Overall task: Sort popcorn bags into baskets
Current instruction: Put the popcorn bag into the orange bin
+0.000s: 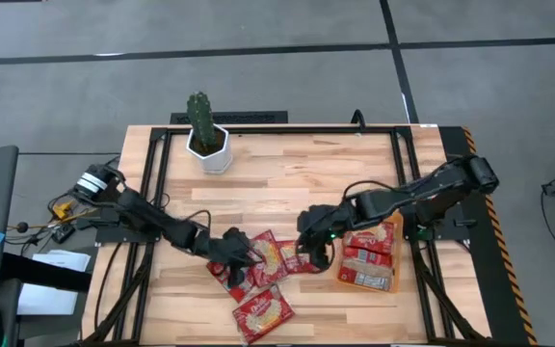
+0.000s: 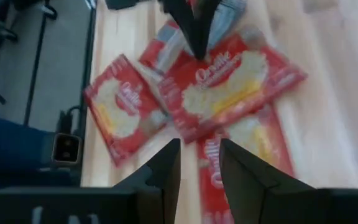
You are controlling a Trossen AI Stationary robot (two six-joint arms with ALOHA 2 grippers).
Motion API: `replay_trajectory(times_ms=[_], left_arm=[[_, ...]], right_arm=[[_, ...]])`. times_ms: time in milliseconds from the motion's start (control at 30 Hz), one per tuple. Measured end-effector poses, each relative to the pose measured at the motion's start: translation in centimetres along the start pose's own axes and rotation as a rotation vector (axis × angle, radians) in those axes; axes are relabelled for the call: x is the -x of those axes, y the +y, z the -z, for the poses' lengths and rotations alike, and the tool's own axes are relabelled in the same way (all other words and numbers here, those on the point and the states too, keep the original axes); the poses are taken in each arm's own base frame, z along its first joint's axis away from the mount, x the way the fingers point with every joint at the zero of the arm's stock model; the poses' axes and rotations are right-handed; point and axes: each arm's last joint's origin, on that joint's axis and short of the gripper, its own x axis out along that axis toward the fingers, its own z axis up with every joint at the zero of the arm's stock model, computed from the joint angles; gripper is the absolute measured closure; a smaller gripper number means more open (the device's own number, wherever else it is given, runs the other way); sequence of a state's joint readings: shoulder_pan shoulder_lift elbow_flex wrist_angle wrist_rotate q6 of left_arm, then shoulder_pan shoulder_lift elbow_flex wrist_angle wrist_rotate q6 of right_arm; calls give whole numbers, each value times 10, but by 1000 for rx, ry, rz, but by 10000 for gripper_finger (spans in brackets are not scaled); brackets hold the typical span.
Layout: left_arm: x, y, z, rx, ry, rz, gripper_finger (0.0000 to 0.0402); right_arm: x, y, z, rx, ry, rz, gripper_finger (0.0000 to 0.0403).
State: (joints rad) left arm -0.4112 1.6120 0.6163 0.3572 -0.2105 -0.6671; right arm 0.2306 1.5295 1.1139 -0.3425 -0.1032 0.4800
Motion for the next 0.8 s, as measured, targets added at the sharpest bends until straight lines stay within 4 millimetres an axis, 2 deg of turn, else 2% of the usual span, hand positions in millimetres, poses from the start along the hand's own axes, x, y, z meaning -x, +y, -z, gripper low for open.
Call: replay_trajectory(times_ms=[67,133,233,433,633,800], left_arm=[[-9,-5,5,29,0,-21,401],[-10,-2,12,51,0,-81,401],[-13,4,18,107,14,-141,401],[-20,14,30,133,37,-192,402],[-23,16,34,164,28,-201,402],[-23,17,34,160,23,-209,402]], right_arm=[[-12,1,0,-36,-13,8,270],[-17,-1,6,-57,16,67,269],[-27,-4,5,-120,-24,111,260],[-48,-21,5,-299,-34,156,212],[-74,-44,3,-395,-60,181,145],[-96,-70,2,-432,-85,212,133]])
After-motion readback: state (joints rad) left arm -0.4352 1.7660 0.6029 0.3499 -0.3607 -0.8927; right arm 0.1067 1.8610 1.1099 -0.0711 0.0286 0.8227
